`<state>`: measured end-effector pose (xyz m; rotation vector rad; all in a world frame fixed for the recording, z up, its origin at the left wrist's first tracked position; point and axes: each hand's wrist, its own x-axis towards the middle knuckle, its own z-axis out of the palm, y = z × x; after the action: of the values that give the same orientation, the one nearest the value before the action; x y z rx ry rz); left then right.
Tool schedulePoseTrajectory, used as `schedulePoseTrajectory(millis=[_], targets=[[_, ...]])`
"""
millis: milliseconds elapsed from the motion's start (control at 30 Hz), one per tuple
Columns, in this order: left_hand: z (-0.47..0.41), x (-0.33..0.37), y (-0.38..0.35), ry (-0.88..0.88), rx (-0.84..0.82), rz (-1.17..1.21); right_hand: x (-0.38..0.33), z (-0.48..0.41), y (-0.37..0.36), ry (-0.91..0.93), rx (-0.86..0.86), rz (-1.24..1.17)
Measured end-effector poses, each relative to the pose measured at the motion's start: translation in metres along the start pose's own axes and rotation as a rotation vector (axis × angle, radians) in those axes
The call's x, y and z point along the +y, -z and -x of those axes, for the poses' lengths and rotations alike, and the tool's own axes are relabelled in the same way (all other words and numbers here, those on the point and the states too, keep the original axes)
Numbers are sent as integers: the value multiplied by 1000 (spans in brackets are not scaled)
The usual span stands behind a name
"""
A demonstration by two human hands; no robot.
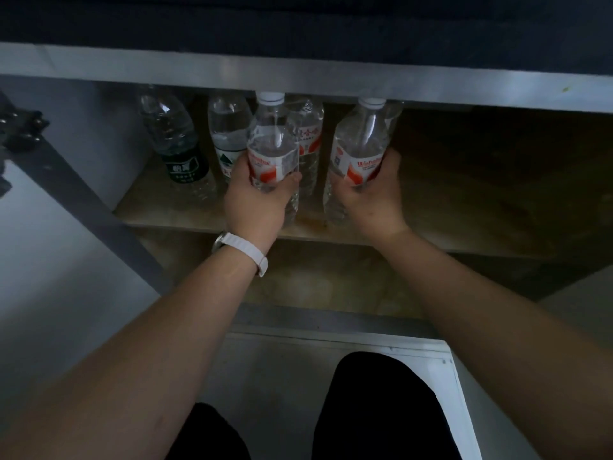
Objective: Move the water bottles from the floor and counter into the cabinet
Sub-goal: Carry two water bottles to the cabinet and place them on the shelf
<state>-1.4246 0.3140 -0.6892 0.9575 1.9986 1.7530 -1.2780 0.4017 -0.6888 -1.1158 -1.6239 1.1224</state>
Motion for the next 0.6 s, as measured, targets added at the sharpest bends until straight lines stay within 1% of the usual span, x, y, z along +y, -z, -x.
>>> schedulePoseTrajectory(millis=[167, 333, 400, 467, 600], targets=[[10, -8, 15, -79, -103, -29, -1, 7, 14, -13, -98, 129], [23, -19, 35, -237, -166, -125, 8, 20, 33, -43, -91, 317], [27, -26, 42, -272, -201, -205, 11, 29, 37, -35, -94, 382], [34, -27, 51, -309, -252, -300, 8, 41, 41, 19, -111, 483], [55, -10, 70, -341, -376, -477, -15, 67, 51, 92, -226, 729]])
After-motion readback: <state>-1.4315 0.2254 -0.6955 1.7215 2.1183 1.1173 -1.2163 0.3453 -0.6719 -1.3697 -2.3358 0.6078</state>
